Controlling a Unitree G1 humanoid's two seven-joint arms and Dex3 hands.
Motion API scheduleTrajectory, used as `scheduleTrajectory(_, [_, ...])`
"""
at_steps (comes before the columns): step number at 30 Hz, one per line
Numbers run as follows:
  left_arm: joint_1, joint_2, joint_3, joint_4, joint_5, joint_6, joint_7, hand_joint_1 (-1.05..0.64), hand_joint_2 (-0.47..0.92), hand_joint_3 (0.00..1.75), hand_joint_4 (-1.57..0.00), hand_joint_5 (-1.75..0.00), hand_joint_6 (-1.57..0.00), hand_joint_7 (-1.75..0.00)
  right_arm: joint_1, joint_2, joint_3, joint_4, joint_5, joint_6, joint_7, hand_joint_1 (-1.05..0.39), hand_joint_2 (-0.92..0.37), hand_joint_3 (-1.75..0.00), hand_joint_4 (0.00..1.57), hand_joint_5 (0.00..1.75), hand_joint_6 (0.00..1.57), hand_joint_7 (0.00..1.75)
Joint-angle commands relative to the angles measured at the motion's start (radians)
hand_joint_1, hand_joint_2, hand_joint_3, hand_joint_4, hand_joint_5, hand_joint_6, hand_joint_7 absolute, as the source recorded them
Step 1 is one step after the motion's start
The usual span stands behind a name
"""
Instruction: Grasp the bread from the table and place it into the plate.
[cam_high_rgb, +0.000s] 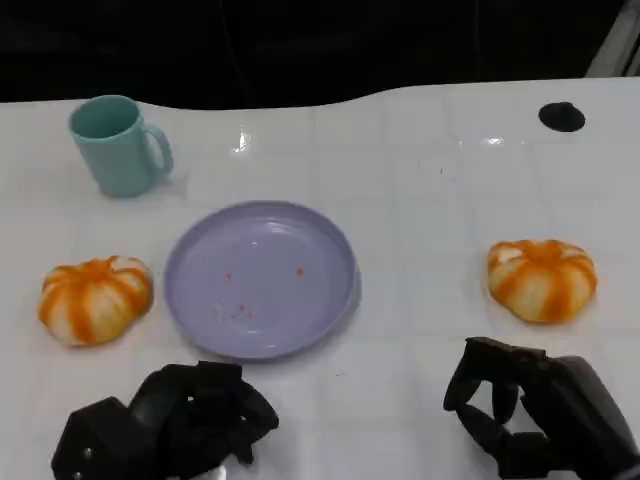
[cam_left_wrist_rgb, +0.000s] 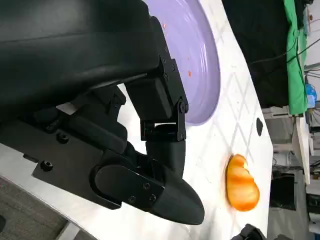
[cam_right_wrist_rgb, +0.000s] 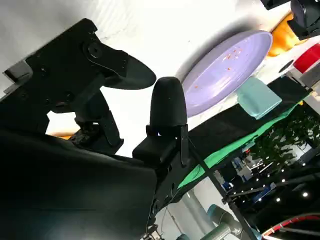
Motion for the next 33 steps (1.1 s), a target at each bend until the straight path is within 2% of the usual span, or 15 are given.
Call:
scheduleTrajectory(1, [-0.009,0.016,0.009,0.003,-0.004,-0.003,0.001,-1.01,0.9,0.0,-0.96,-1.47,-1.2,-0.8,-0.005,-0.013,-0.004,0.003,0.01,-0.017,-0.012,-0.23,-0.43,-1.07,0.76,1.75,0.65,1.4])
scheduleTrajectory(6, [-0.008,0.017,0.01,0.0,-0.007,0.002,-0.001,-1.0,0.9,0.0,-0.95,-1.47,-1.2,-0.8,-0.003,-0.006,-0.012,-0.001,0.028,-0.018,-0.012,-0.23,-0.44,-1.03,0.74,1.73,0.71,1.25])
scheduleTrajectory(9, [-0.011,0.017,0.012,0.007,-0.01,-0.002,-0.004,-1.0,0.9,0.0,-0.96,-1.47,-1.2,-0.8,-0.008,-0.003,-0.014,0.01,0.031,-0.033,-0.027,-0.23,-0.44,-1.02,0.72,1.64,0.76,1.1])
scheduleTrajectory(14, [-0.014,0.016,0.013,0.017,-0.013,-0.008,-0.008,-1.0,0.9,0.0,-0.95,-1.46,-1.2,-0.79,-0.017,-0.001,-0.024,0.003,0.008,-0.056,-0.087,-0.22,-0.49,-0.92,0.73,1.34,0.8,0.77])
scheduleTrajectory(16, [-0.015,0.016,0.012,0.019,-0.012,-0.01,-0.007,-0.99,0.9,0.0,-0.95,-1.46,-1.2,-0.79,-0.019,-0.009,-0.028,-0.013,0.008,-0.056,-0.09,-0.24,-0.53,-0.83,0.7,1.14,0.78,0.61])
scheduleTrajectory(17, [-0.016,0.016,0.012,0.02,-0.012,-0.01,-0.006,-0.99,0.9,0.0,-0.95,-1.47,-1.2,-0.79,-0.02,-0.013,-0.031,-0.019,0.006,-0.054,-0.089,-0.27,-0.6,-0.69,0.68,0.89,0.77,0.46])
scheduleTrajectory(19, [-0.017,0.016,0.012,0.02,-0.01,-0.008,-0.005,-0.99,0.9,0.0,-0.96,-1.47,-1.2,-0.79,-0.022,-0.027,-0.037,-0.039,0.002,-0.047,-0.079,-0.3,-0.73,-0.45,0.66,0.6,0.76,0.27])
scheduleTrajectory(20, [-0.017,0.016,0.011,0.02,-0.009,-0.007,-0.004,-1.0,0.9,0.0,-0.96,-1.47,-1.2,-0.79,-0.023,-0.033,-0.04,-0.047,0.003,-0.043,-0.072,-0.33,-0.82,-0.27,0.65,0.41,0.73,0.15])
scheduleTrajectory(21, [-0.017,0.016,0.011,0.02,-0.008,-0.005,-0.003,-1.0,0.9,0.0,-0.97,-1.47,-1.21,-0.79,-0.023,-0.038,-0.042,-0.055,0.005,-0.037,-0.065,-0.34,-0.86,-0.18,0.63,0.33,0.71,0.1])
scheduleTrajectory(23, [-0.017,0.014,0.011,0.018,-0.009,-0.002,-0.001,-1.0,0.89,0.0,-0.97,-1.47,-1.21,-0.78,-0.024,-0.048,-0.048,-0.078,0.006,-0.018,-0.049,-0.38,-0.9,-0.09,0.55,0.21,0.61,0.02])
scheduleTrajectory(26, [-0.017,0.013,0.011,0.017,-0.008,-0.004,0.0,-1.0,0.89,0.0,-0.97,-1.47,-1.21,-0.78,-0.016,-0.061,-0.057,-0.129,-0.009,0.036,-0.019,-0.4,-0.9,-0.04,0.43,0.13,0.49,0.0])
scheduleTrajectory(31, [-0.017,0.013,0.009,0.018,-0.008,-0.007,-0.002,-1.0,0.9,0.0,-0.96,-1.46,-1.21,-0.78,-0.014,-0.092,-0.067,-0.215,-0.054,0.15,0.038,-0.45,-0.91,-0.02,0.29,0.05,0.36,0.0])
scheduleTrajectory(33, [-0.018,0.013,0.01,0.021,-0.009,-0.008,-0.002,-1.0,0.9,0.0,-0.96,-1.46,-1.21,-0.78,-0.017,-0.107,-0.072,-0.254,-0.072,0.219,0.083,-0.5,-0.92,-0.02,0.23,0.02,0.29,0.0])
